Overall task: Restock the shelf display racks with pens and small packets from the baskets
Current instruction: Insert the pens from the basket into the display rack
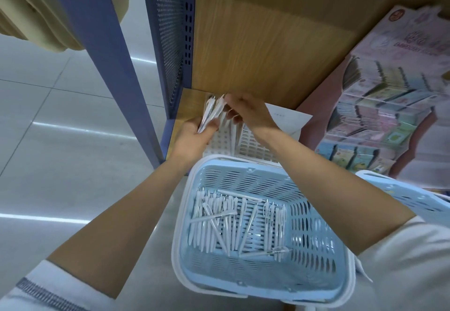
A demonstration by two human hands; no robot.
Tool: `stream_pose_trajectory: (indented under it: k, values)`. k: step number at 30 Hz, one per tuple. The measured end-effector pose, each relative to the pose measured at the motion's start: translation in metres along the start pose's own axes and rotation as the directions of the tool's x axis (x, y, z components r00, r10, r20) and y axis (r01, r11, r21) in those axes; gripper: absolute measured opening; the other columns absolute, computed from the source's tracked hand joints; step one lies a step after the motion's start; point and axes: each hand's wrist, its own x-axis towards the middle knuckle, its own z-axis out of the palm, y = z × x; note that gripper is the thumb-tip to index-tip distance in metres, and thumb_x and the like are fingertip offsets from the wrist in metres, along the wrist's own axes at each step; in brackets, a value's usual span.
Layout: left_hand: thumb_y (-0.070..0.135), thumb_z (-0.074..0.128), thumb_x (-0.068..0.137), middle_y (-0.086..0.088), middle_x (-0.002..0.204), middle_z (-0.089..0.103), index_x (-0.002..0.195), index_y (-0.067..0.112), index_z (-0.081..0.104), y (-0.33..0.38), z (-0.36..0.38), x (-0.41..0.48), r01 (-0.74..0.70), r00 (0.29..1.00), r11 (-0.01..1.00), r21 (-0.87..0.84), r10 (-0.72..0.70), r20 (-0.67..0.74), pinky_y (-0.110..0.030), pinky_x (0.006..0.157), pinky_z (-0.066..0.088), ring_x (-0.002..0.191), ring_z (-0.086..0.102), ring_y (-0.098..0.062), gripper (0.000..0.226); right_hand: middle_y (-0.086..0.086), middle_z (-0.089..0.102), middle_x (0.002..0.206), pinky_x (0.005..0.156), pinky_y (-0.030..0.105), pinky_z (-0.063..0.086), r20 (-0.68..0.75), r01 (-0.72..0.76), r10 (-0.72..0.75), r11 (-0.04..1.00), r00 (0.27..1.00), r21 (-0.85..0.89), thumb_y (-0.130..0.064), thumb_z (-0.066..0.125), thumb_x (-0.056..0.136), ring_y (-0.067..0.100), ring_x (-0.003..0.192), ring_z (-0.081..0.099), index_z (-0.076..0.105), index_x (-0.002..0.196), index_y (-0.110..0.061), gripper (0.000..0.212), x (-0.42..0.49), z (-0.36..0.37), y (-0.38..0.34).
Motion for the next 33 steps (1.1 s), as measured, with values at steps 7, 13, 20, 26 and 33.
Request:
stream_pose_trajectory:
  k: [7, 13, 20, 26, 33]
  values:
    - [0.056, 0.041, 0.096, 0.005, 0.054, 0.040, 0.079, 0.015, 0.062, 0.000, 0.001, -0.001, 0.042, 0.999, 0.999, -0.006, -0.042, -0.022, -0.031, 0.053, 0.028, 0.049, 0.035, -0.014, 0.050, 0.002, 0.069, 0.077, 0.067, 0.025, 0.055, 0.033, -0.121, 0.117, 0.979, 0.993, 0.165, -0.011, 0.064, 0.090, 0.015, 0.071, 0.067, 0.062, 0.099, -0.009, 0.010, -0.005, 0.009, -0.004]
    - [0.068, 0.049, 0.074, -0.014, 0.085, 0.068, 0.094, 0.012, 0.065, 0.002, -0.001, -0.005, -0.007, 0.999, 0.987, 0.161, 0.014, -0.042, -0.043, 0.074, 0.051, 0.079, 0.063, -0.030, 0.062, 0.013, 0.070, 0.087, 0.083, 0.037, 0.058, 0.036, -0.118, 0.115, 0.984, 0.993, 0.136, -0.008, 0.061, 0.091, 0.025, 0.082, 0.068, 0.067, 0.099, -0.001, 0.012, -0.008, 0.013, -0.006]
    - [0.053, 0.062, 0.086, -0.018, 0.074, 0.063, 0.086, 0.008, 0.065, 0.003, -0.011, -0.004, -0.028, 0.999, 0.964, 0.266, 0.033, -0.014, -0.033, 0.060, 0.039, 0.063, 0.055, -0.024, 0.045, 0.020, 0.064, 0.081, 0.063, 0.028, 0.057, -0.333, 0.054, -0.041, 0.998, 0.942, 0.032, -0.007, 0.066, 0.088, 0.019, 0.064, 0.064, 0.066, 0.094, 0.002, 0.011, 0.003, -0.029, -0.014]
    - [0.045, 0.058, 0.093, 0.001, 0.060, 0.050, 0.077, 0.012, 0.060, -0.005, -0.011, -0.013, -0.100, 0.995, 0.948, 0.302, 0.088, 0.055, -0.031, 0.057, 0.036, 0.056, 0.045, -0.014, 0.037, 0.008, 0.068, 0.076, 0.068, 0.039, 0.059, -0.312, 0.101, -0.164, 0.973, 0.936, -0.208, -0.005, 0.070, 0.082, 0.024, 0.067, 0.068, 0.059, 0.089, -0.010, 0.014, 0.008, -0.036, -0.001]
    - [0.040, 0.058, 0.094, 0.002, 0.057, 0.047, 0.075, 0.009, 0.061, -0.008, -0.020, -0.009, -0.001, 0.998, 0.988, 0.156, 0.010, -0.060, -0.033, 0.060, 0.037, 0.055, 0.042, -0.015, 0.037, -0.006, 0.068, 0.080, 0.063, 0.011, 0.041, -0.166, 0.156, -0.283, 0.832, 0.945, -0.532, -0.005, 0.069, 0.079, -0.004, 0.062, 0.057, 0.064, 0.082, -0.014, 0.010, 0.016, -0.010, 0.017]
